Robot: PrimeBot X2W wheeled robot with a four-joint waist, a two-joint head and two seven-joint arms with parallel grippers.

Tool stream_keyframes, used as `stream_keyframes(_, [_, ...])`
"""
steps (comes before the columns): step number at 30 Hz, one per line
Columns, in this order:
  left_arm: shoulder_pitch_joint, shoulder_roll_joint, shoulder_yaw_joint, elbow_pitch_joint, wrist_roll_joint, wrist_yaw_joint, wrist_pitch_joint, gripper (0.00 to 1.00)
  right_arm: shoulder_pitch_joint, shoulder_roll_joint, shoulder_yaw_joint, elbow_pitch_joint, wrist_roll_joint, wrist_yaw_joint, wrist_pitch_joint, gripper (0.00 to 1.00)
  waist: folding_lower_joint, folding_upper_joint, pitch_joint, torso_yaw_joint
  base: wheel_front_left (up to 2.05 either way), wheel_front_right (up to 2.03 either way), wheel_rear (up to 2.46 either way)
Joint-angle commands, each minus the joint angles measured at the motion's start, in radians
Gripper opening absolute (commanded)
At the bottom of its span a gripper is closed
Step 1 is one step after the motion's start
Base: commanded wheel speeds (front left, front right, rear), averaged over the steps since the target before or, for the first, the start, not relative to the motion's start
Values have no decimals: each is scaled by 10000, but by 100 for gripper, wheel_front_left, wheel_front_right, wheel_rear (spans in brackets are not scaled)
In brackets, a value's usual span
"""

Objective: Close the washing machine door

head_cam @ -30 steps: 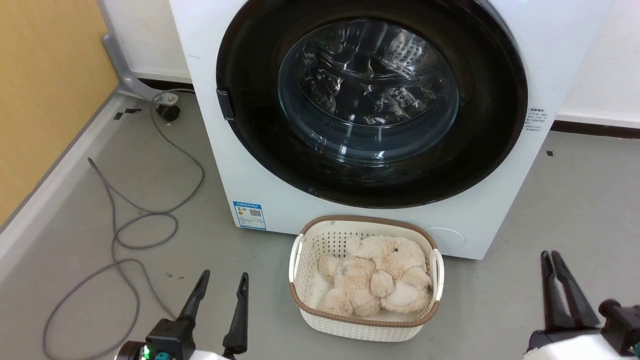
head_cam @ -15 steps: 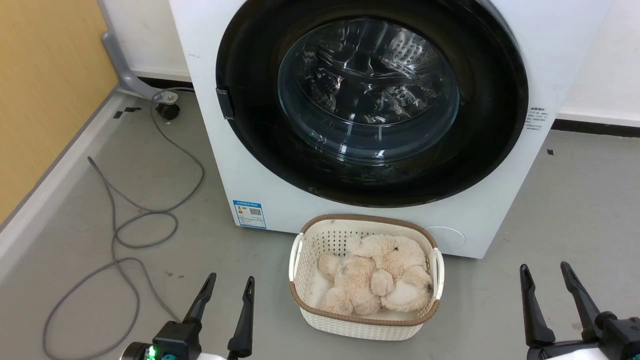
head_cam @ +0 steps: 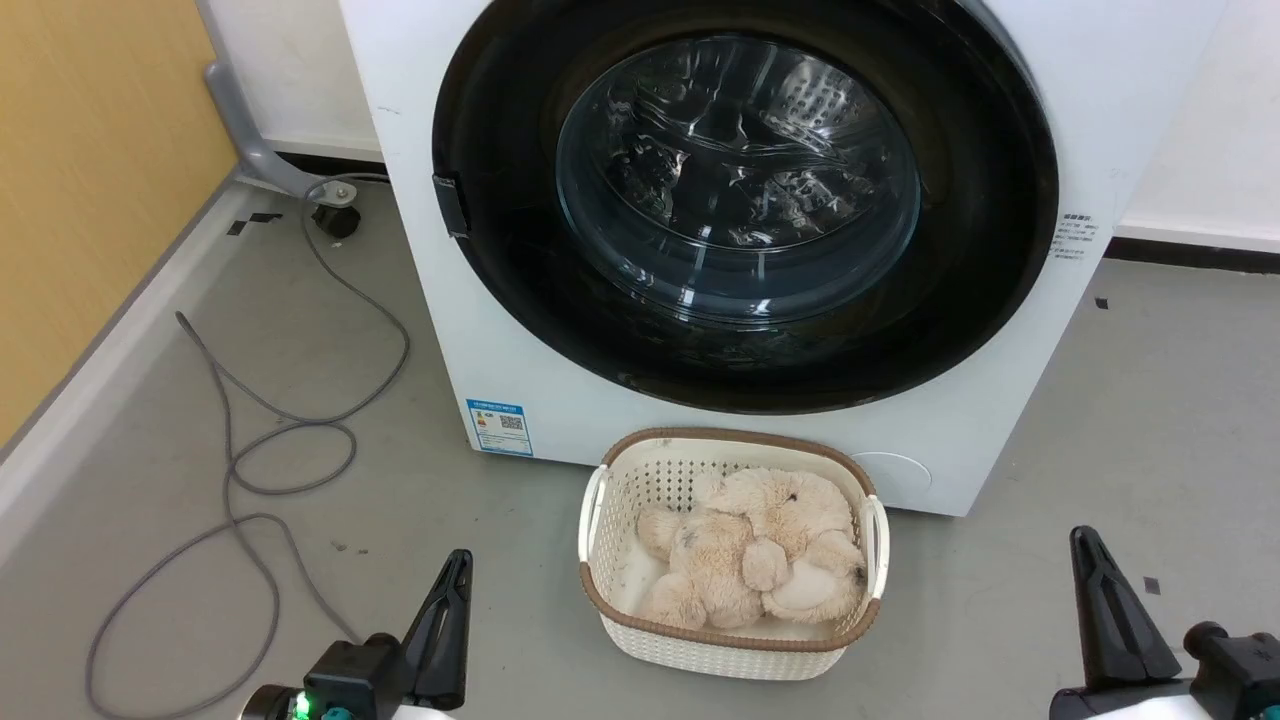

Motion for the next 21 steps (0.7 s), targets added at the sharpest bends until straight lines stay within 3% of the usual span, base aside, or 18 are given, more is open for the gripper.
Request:
stream_keyframes(1, [-22, 0, 34, -41, 40, 22, 43, 0, -36, 2, 22, -10, -33, 0, 32, 0, 0, 0, 1, -7, 0, 0, 0])
stream_keyframes(21, [-123, 1, 212, -248, 226, 119, 450, 0, -199, 12, 179, -53, -189, -1, 414, 0, 0, 0, 21, -96, 0, 0, 0])
